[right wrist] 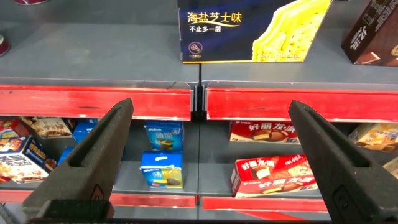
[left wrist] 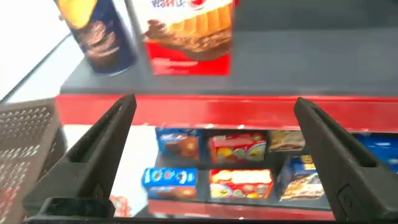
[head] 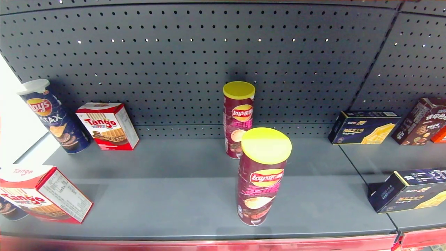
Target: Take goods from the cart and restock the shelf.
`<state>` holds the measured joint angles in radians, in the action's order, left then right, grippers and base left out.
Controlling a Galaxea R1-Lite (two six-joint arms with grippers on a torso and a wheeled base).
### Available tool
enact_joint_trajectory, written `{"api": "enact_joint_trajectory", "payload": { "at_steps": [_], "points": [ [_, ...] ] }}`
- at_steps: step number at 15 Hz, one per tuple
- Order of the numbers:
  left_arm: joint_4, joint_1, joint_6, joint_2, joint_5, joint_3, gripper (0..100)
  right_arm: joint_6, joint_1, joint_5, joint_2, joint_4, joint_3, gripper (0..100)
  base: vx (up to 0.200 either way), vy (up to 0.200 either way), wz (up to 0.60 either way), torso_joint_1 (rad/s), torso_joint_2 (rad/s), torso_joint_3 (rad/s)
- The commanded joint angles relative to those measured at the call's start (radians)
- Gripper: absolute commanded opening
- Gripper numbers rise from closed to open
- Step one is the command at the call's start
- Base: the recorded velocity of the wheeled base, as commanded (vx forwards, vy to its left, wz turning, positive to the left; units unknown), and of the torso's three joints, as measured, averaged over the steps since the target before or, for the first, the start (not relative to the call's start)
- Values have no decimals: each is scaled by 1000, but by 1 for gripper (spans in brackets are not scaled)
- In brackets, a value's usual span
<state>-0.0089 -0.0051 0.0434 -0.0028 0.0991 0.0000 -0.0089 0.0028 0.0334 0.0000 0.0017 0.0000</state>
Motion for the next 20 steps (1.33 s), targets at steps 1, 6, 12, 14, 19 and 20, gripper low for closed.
{"api": "enact_joint_trajectory", "payload": {
  "at_steps": [1, 6, 12, 14, 19, 20],
  "points": [
    [10, -1, 12, 3, -121, -2, 100, 0, 0, 0, 2, 0, 0, 100, 0, 0, 0, 0, 0, 0],
    [9, -1, 7, 3, -42, 0, 100, 0, 3, 0, 9, 1, 0, 100, 0, 0, 0, 0, 0, 0],
    [9, -1, 7, 3, -42, 0, 100, 46, 103, 57, 531, -16, -468, 100, 0, 0, 0, 0, 0, 0],
    [9, -1, 6, 3, -42, 0, 100, -16, 194, 92, 687, -69, -512, 100, 0, 0, 0, 0, 0, 0],
    [9, -1, -8, 3, -36, 0, 100, -25, 370, 97, 943, -192, -597, 100, 0, 0, 0, 0, 0, 0],
    [9, -1, -8, 3, -38, 0, 100, -25, 441, 91, 989, -192, -598, 100, 0, 0, 0, 0, 0, 0]
  ]
}}
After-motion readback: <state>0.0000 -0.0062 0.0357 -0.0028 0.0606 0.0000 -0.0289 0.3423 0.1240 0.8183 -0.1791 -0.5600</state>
